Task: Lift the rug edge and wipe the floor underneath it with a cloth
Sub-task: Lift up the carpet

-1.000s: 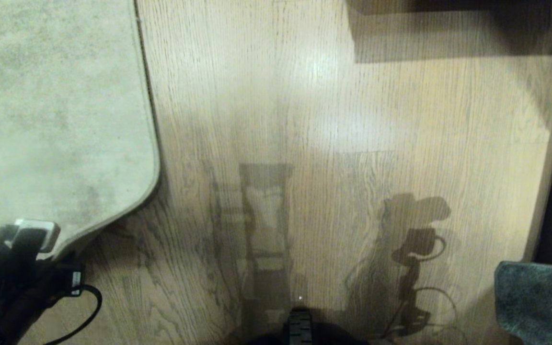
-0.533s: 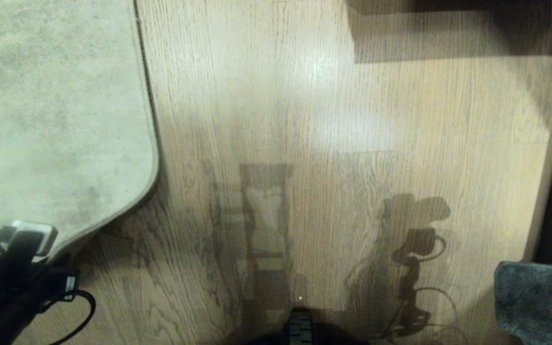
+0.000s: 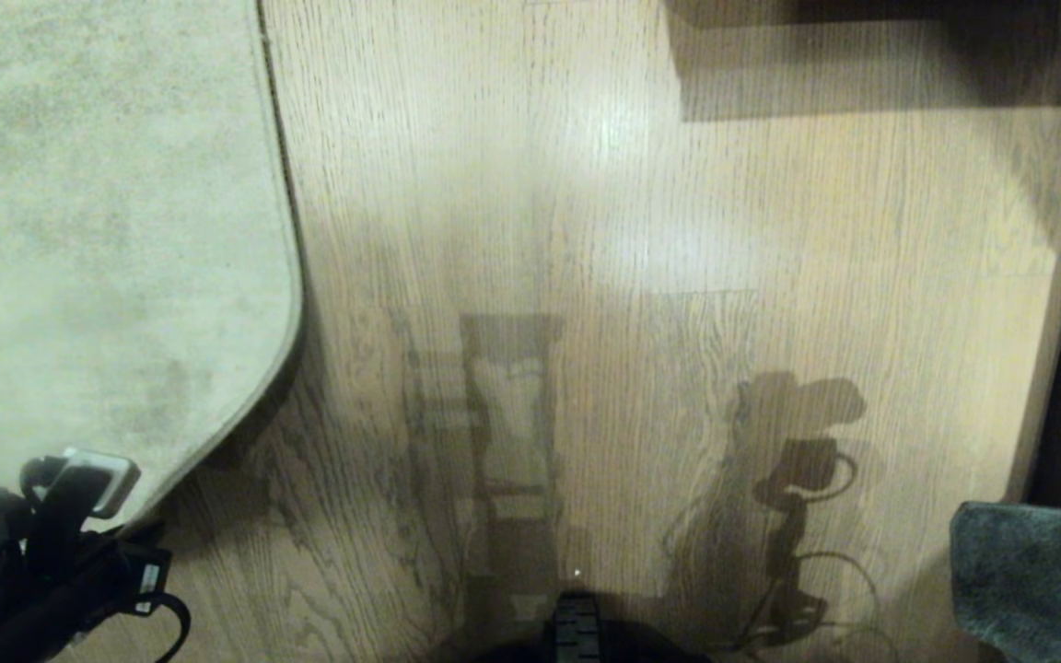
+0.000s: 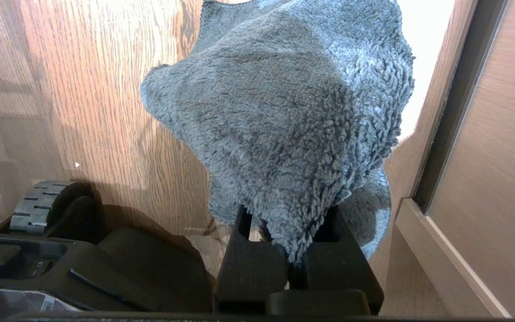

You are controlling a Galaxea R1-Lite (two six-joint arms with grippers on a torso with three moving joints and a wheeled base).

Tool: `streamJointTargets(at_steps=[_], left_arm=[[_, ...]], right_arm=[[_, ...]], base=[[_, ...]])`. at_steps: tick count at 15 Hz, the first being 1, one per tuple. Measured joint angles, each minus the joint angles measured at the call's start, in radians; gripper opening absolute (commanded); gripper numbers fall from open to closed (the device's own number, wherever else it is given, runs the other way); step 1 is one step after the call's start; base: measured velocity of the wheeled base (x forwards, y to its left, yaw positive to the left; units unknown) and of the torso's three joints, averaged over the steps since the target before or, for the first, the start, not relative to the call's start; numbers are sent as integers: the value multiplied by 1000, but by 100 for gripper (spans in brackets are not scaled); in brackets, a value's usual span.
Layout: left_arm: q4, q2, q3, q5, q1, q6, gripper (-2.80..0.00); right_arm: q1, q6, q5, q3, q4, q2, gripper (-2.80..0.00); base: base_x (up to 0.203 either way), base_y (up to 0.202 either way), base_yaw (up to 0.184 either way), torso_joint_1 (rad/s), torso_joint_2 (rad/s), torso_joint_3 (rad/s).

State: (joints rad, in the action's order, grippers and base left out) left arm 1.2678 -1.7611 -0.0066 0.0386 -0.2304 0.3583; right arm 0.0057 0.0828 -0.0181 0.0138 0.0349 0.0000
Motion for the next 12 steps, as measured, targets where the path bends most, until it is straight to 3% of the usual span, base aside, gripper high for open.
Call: streamJointTargets(at_steps=[3,7,12], left_arm=[[-80,2,-16,47,-4,-43,-280],[-136,18,-32,69,-8,-49,-280],[-380,129,-89,84,-20,-45,-280]], right_arm=[[0,0,0,0,0,0,-280],[0,1,0,0,0,0,-280],[0,0,0,0,0,0,-280]], base=[[0,0,0,0,0,0],[0,0,0,0,0,0],[0,0,0,0,0,0]])
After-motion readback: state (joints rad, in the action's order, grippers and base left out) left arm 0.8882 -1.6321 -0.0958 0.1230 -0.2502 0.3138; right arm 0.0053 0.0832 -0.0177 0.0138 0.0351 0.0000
